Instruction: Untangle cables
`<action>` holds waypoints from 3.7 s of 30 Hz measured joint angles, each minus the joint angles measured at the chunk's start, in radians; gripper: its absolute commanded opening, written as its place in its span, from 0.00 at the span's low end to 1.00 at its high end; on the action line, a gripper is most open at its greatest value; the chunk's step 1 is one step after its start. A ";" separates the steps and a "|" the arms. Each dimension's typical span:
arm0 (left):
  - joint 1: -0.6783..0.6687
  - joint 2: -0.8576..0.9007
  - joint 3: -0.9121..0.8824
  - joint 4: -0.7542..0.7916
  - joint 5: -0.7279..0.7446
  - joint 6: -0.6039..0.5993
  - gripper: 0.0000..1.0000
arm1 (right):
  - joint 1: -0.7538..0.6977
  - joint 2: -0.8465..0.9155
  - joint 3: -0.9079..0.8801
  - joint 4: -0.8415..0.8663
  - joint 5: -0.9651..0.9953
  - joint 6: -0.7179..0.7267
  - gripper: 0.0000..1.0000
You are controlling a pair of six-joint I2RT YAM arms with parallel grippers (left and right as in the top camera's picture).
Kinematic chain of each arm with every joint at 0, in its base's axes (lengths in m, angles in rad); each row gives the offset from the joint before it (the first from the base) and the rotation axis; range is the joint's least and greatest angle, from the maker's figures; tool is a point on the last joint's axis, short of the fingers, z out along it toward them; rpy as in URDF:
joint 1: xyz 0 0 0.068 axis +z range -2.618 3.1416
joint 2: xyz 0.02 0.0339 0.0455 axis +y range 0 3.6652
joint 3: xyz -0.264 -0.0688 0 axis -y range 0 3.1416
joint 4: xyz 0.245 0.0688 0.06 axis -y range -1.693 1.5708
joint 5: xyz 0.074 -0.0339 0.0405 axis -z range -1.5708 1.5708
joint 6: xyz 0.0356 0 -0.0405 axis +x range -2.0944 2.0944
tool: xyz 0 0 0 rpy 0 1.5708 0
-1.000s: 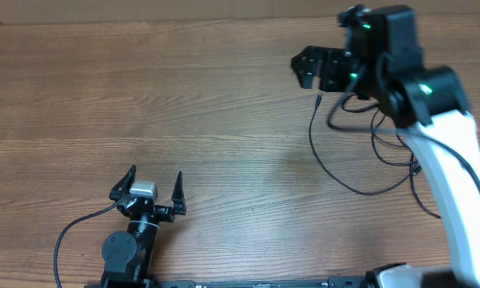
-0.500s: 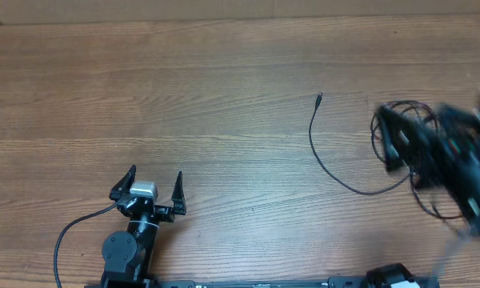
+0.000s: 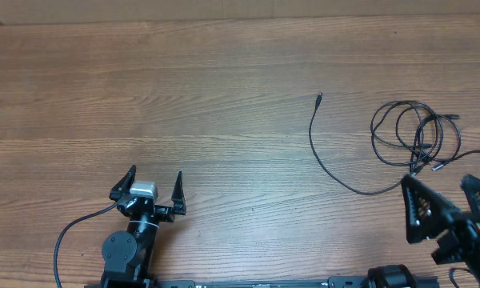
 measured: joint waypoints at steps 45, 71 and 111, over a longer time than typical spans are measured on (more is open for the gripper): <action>0.000 0.000 0.000 0.000 0.000 0.000 1.00 | -0.033 -0.560 -1.078 1.387 -0.137 0.004 1.00; 0.000 0.000 0.000 0.000 0.000 0.000 1.00 | -0.033 -0.692 -1.634 1.703 0.029 0.003 1.00; 0.000 0.000 0.000 0.000 0.000 0.000 0.99 | -0.033 -0.692 -1.633 1.292 0.101 -0.232 1.00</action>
